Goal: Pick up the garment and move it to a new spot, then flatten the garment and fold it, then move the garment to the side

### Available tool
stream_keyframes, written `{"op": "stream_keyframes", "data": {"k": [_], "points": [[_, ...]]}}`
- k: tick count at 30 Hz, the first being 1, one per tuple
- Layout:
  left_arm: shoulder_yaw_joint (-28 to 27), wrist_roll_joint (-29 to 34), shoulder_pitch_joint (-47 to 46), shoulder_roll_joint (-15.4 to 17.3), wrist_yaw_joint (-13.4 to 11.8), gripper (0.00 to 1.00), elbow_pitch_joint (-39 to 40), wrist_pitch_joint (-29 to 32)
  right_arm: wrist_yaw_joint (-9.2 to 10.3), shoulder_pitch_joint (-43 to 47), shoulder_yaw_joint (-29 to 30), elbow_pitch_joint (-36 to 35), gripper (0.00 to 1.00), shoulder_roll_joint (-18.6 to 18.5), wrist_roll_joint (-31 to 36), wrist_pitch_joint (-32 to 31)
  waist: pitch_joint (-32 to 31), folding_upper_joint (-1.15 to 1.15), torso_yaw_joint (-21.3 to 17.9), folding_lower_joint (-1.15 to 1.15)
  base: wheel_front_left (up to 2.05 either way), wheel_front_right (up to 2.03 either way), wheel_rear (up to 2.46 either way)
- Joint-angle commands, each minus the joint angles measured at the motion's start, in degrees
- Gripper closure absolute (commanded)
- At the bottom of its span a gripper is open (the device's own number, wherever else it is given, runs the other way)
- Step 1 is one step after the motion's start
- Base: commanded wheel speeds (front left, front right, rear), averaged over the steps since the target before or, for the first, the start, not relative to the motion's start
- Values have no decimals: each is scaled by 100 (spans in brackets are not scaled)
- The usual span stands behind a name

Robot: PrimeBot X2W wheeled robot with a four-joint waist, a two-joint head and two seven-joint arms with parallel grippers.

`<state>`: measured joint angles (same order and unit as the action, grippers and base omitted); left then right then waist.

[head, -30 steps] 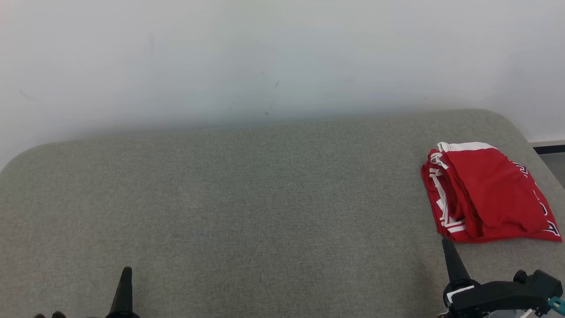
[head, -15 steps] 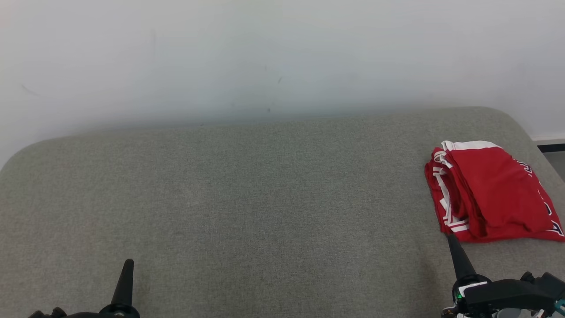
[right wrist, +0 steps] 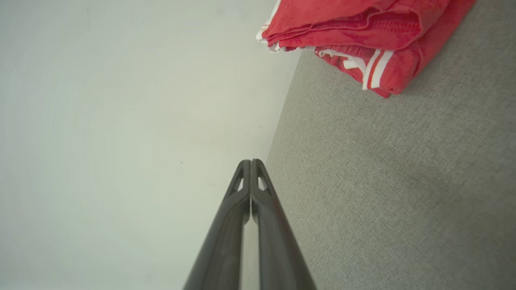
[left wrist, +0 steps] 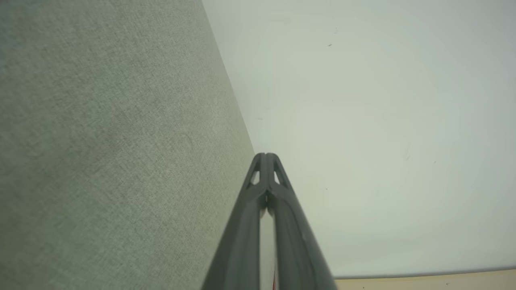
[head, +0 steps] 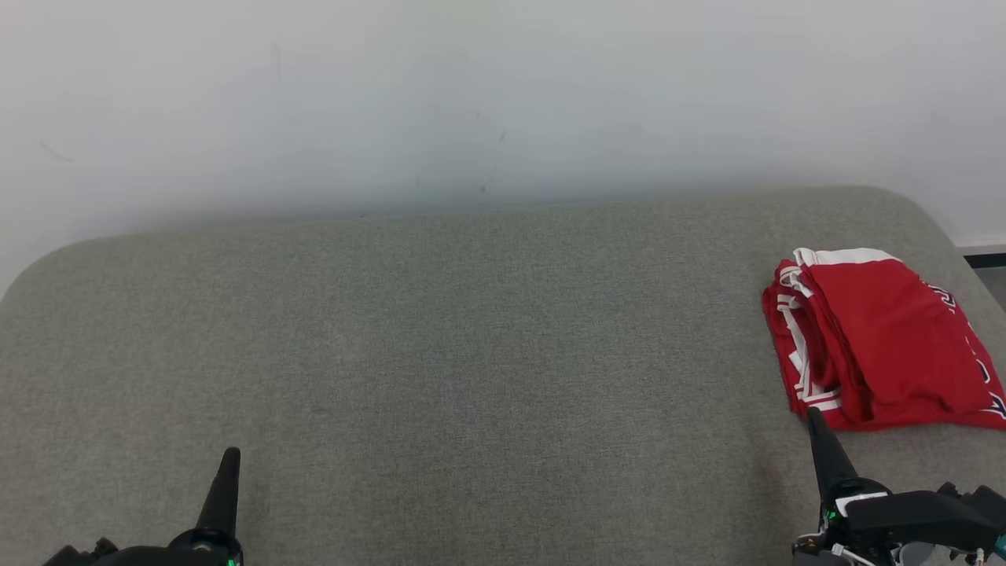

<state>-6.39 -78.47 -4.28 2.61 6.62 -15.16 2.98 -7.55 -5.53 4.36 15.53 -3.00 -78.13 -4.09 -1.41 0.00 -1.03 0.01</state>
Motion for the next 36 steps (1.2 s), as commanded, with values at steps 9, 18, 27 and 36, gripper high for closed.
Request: {"op": "stream_keyframes", "data": {"k": [9,18,27,36], "points": [[-23,-499,-161,36,51,100,66,125,10,-84,93,-83,100,10,-488,-99,42,0,30,-1,0,0,0],[-26,-825,-187,38,71,100,78,219,10,-101,148,-101,100,13,-825,-152,77,0,54,-1,0,0,0],[-29,-1175,-241,40,95,100,87,315,11,-120,205,-121,100,17,-1183,-222,116,0,82,-1,0,0,0],[-31,-1399,-249,42,92,100,92,383,12,-121,243,-137,100,19,-1426,-265,147,0,103,-1,0,0,0]]}}
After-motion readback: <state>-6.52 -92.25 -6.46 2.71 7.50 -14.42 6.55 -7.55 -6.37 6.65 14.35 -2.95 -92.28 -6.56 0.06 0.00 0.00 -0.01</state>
